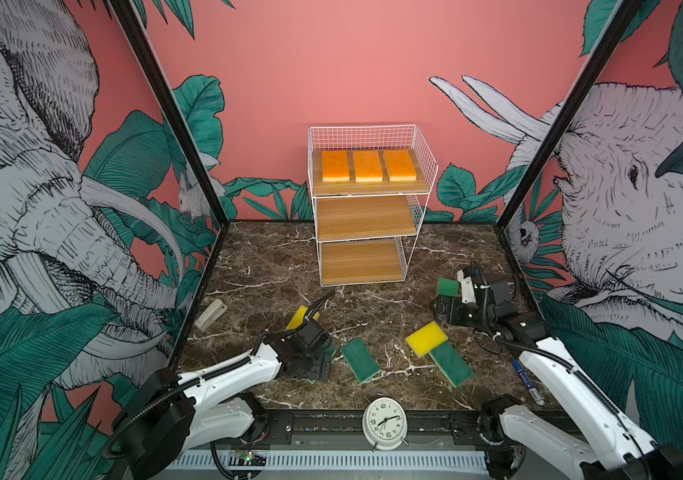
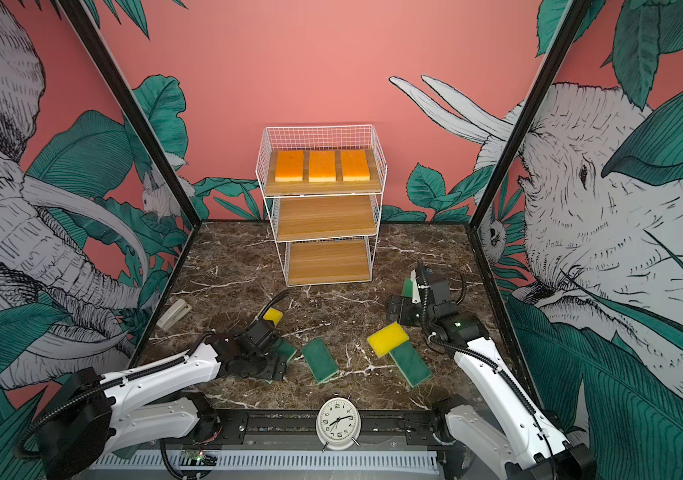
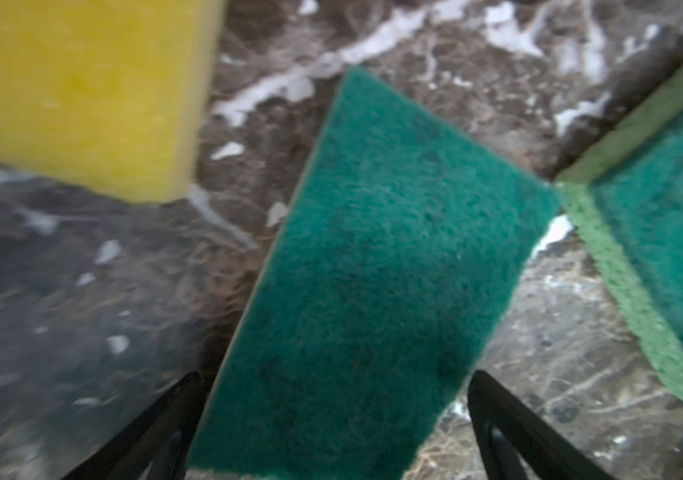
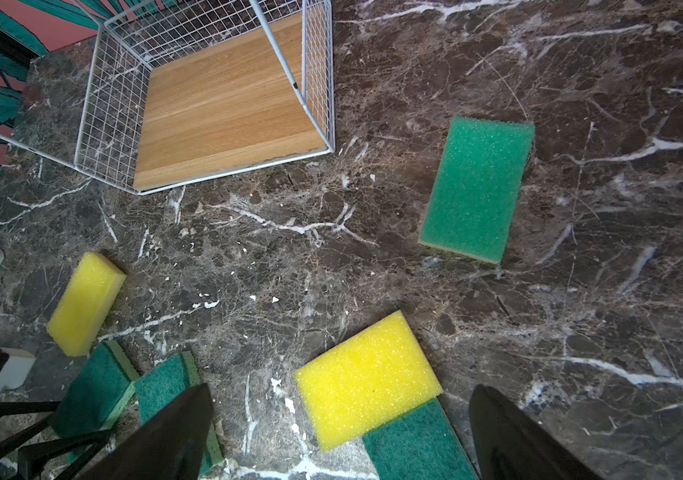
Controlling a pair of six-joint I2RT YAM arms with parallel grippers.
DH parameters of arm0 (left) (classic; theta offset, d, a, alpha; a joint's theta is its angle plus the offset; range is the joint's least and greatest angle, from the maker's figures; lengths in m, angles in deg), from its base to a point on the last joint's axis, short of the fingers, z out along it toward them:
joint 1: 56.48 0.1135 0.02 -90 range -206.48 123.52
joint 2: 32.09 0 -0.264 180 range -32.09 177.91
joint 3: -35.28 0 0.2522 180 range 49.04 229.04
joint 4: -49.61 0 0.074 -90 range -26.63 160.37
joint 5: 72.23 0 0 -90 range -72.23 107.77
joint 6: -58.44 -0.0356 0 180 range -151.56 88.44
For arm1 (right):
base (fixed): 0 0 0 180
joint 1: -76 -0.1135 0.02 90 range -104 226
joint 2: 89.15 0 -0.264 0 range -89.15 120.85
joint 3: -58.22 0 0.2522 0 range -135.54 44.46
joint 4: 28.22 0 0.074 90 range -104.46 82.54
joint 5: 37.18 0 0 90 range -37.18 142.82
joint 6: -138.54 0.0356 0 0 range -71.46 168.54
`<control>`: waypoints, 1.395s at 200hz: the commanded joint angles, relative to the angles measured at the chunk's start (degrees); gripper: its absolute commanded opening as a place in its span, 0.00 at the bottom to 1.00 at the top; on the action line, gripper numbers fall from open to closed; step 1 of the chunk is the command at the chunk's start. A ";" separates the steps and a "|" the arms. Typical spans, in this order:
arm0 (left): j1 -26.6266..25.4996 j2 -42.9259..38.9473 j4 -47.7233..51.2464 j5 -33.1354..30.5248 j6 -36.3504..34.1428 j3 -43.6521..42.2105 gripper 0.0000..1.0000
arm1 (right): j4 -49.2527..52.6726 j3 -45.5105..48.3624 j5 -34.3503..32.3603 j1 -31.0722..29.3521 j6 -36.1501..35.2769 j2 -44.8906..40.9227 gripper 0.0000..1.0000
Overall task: Place and organize the cleaning sponges onto the shelf
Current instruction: 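Lower the left gripper and grasp the dark green scouring pad, then lift the green scouring pad with the left gripper toward the middle shelf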
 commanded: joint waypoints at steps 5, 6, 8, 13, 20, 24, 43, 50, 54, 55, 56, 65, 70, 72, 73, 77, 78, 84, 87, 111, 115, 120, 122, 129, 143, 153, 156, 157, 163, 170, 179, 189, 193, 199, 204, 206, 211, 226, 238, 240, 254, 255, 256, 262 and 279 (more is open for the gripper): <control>-0.38 -1.94 -3.97 4.48 -0.30 -1.92 0.99 | 0.79 0.96 -0.27 0.26 0.57 -1.96 0.99; -0.39 -2.07 -3.95 4.48 -0.28 -1.93 1.00 | 0.79 0.96 -0.29 0.24 0.55 -1.98 0.99; -0.46 -2.23 -3.88 4.48 -0.21 -1.94 1.00 | 0.86 0.97 -0.30 0.22 0.53 -2.10 0.99; -0.64 -2.61 -3.56 4.49 -0.11 -1.92 1.00 | 0.89 0.97 -0.41 0.24 0.53 -2.24 0.99; -0.87 -3.04 -2.96 4.31 0.07 -1.83 0.99 | 0.83 1.06 -0.42 0.21 0.57 -2.42 0.99; -0.98 -3.12 -2.61 4.11 0.23 -1.81 1.00 | 0.84 1.08 -0.40 0.24 0.61 -2.50 0.99; -1.89 -2.35 -2.08 3.20 0.70 -1.65 0.99 | 0.62 1.40 -0.26 0.24 0.87 -2.61 0.99; -2.50 -1.72 -2.22 2.68 0.85 -1.53 0.99 | 0.59 1.54 -0.27 0.21 1.01 -2.61 0.99; -2.94 -1.25 -2.25 2.30 0.96 -1.46 0.99 | 0.57 1.58 -0.18 0.23 1.05 -2.61 0.99; -3.03 -1.19 -2.25 2.16 1.02 -1.44 0.99 | 0.59 1.58 -0.16 0.22 1.05 -2.61 0.99; -3.12 -1.04 -2.25 2.09 1.04 -1.43 0.99 | 0.60 1.58 -0.14 0.22 1.05 -2.61 0.99; -4.00 0.00 -2.10 0.92 1.34 -1.20 0.98 | 0.66 1.59 -0.14 0.29 1.14 -2.61 0.99; -4.51 0.68 -2.01 0.24 1.54 -1.03 0.98 | 0.71 1.58 -0.14 0.30 1.14 -2.67 0.99; -4.74 0.99 -1.93 -0.07 1.58 -0.99 0.98 | 0.75 1.54 -0.20 0.24 1.14 -2.67 0.99; -4.85 1.11 -1.87 -0.25 1.63 -0.94 0.98 | 0.72 1.56 -0.25 0.23 1.14 -2.68 0.99; -5.26 1.54 -1.65 -1.03 1.79 -0.69 0.97 | 0.77 1.59 -0.25 0.26 1.14 -2.70 0.99; -5.46 1.74 -1.56 -1.26 1.87 -0.66 0.97 | 0.82 1.54 -0.25 0.32 1.14 -2.70 0.99; -6.41 2.53 -0.98 -2.86 2.41 -0.13 0.96 | 0.82 1.58 -0.24 0.30 1.28 -2.78 0.99; -6.79 2.91 -0.68 -3.64 2.69 0.01 0.95 | 0.86 1.58 -0.24 0.31 1.24 -2.78 0.99; -9.57 5.83 0.12 -7.37 4.72 1.21 0.89 | 0.88 1.57 -0.24 0.27 1.26 -2.78 0.99; -10.04 6.20 0.12 -7.72 4.91 1.30 0.89 | 0.88 1.63 -0.23 0.27 1.32 -2.78 0.99; -10.63 6.66 0.07 -8.01 5.23 1.47 0.89 | 0.96 1.60 -0.22 0.25 1.31 -2.78 0.99; -10.82 6.81 0.11 -8.09 5.27 1.54 0.89 | 0.96 1.59 -0.15 0.29 1.32 -2.78 0.99; -11.63 7.22 0.35 -8.14 5.66 1.73 0.89 | 1.07 1.57 -0.09 0.26 1.32 -2.87 0.99; -12.98 7.95 1.42 -8.29 6.48 1.79 0.88 | 1.30 1.61 -0.09 0.31 1.32 -2.95 0.99; -13.80 8.20 1.78 -8.53 7.23 1.70 0.85 | 1.29 1.74 -0.14 0.30 1.41 -3.04 0.99; -14.00 8.20 1.79 -8.46 7.48 1.54 0.84 | 1.24 1.81 -0.11 0.26 1.41 -3.11 0.99; -14.05 8.19 1.75 -8.45 7.53 1.51 0.84 | 1.23 1.83 -0.08 0.28 1.41 -3.12 0.99; -14.38 8.33 1.60 -8.26 7.98 1.25 0.82 | 1.19 1.96 -0.07 0.30 1.49 -3.14 0.99; -14.86 8.23 1.42 -8.17 8.66 1.01 0.79 | 1.06 2.02 0.09 0.30 1.65 -3.14 0.99; -15.44 8.18 1.60 -8.72 9.77 1.02 0.74 | 1.06 2.15 0.29 0.30 1.76 -3.09 0.99; -15.85 8.23 2.28 -9.64 11.19 1.03 0.67 | 1.02 2.35 0.32 0.31 1.88 -3.20 0.99; -15.99 8.22 2.73 -10.13 11.63 1.21 0.64 | 0.99 2.42 0.38 0.33 1.93 -3.22 0.99; -16.19 8.04 3.53 -11.21 12.58 1.49 0.61 | 0.97 2.51 0.29 0.30 1.93 -3.22 0.99; -16.36 7.83 4.14 -12.24 13.28 1.84 0.60 | 0.97 2.56 0.22 0.26 1.93 -3.31 0.99; -16.43 7.72 4.47 -12.57 13.50 2.01 0.59 | 1.01 2.55 0.29 0.31 1.89 -3.27 0.99; -16.63 7.32 5.02 -13.53 14.06 2.44 0.56 | 1.05 2.55 0.28 0.29 1.80 -3.31 0.99; -16.74 5.58 7.42 -15.80 15.03 4.03 0.52 | 1.08 2.60 0.13 0.30 1.54 -3.31 0.99; -16.74 3.52 8.96 -17.23 14.72 5.79 0.53 | 0.89 2.55 -0.13 0.35 1.33 -3.31 0.99; -16.74 3.14 9.30 -17.49 14.61 6.14 0.53 | 0.81 2.55 -0.24 0.31 1.25 -3.31 0.99; -16.82 0.30 10.33 -19.03 13.42 8.54 0.54 | -0.02 2.64 -0.11 0.31 1.12 -3.14 0.99; -16.83 0.11 10.37 -19.14 13.31 8.61 0.54 | -0.06 2.64 -0.03 0.30 1.09 -3.09 0.99; -16.83 0.01 10.34 -19.28 13.21 8.83 0.54 | -0.12 2.64 0.00 0.30 1.07 -3.07 0.99; -16.83 -1.42 9.93 -19.92 12.50 9.79 0.54 | -0.87 2.72 0.19 0.35 1.14 -2.90 0.99; -16.80 -5.13 5.94 -22.32 11.05 10.32 0.55 | -3.23 3.20 1.06 0.28 1.40 -2.31 0.99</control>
